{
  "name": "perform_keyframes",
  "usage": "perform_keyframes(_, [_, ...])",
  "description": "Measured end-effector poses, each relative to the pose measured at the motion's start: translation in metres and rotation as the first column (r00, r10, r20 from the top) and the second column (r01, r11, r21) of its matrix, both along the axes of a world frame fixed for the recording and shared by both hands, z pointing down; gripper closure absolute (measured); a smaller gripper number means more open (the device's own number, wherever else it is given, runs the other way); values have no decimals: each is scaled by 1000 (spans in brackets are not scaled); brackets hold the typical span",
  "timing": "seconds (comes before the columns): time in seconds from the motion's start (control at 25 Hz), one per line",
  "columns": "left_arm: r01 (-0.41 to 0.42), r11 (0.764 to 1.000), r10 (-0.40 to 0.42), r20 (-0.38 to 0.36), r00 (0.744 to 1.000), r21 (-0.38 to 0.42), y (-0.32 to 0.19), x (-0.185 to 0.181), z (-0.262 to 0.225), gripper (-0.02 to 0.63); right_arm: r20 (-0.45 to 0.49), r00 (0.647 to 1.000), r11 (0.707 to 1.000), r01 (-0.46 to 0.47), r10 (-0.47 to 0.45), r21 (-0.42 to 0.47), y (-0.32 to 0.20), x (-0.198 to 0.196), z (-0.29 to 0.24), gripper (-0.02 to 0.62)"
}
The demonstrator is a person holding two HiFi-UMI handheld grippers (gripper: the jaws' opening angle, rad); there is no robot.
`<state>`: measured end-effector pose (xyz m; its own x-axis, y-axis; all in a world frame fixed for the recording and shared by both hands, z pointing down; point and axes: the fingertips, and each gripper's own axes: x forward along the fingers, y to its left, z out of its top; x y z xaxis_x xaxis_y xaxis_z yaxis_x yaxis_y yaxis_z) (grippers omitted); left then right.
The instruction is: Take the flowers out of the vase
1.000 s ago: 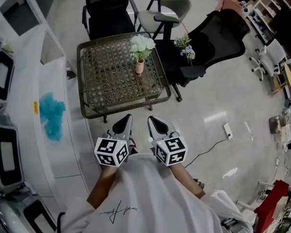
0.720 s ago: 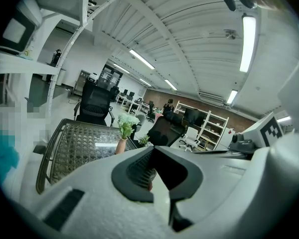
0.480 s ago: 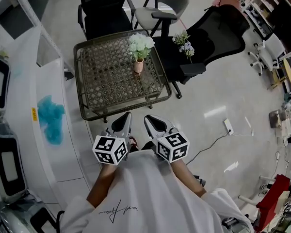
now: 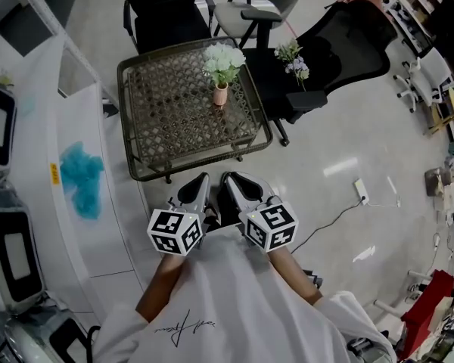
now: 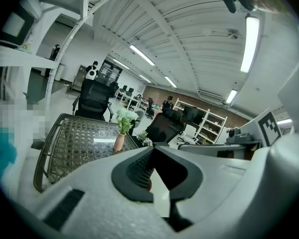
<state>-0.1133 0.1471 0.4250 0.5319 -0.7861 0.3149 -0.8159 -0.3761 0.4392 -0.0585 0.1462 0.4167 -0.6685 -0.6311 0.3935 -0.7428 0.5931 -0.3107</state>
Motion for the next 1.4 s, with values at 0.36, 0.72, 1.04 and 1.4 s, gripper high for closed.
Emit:
perform_keyframes(0.36, [-1, 1000, 2, 20, 1000, -7, -19, 3, -4, 603, 11, 1000, 1000, -8, 8, 14, -21, 1, -3, 557])
perform_keyframes(0.72, [-20, 1000, 19, 44, 999, 8, -55, 19, -3, 603, 5, 1000, 1000, -25, 25, 5, -53, 17, 0, 557])
perform_keyframes(1.04, [-22, 999, 23, 37, 999, -24, -89, 27, 3, 603, 5, 1000, 1000, -27, 27, -11, -88, 25, 1, 558])
perform_keyframes(1.4, [-16, 997, 18, 31, 999, -70, -123, 36, 17, 602, 2, 1000, 999, -18, 18, -51, -123, 32, 14, 558])
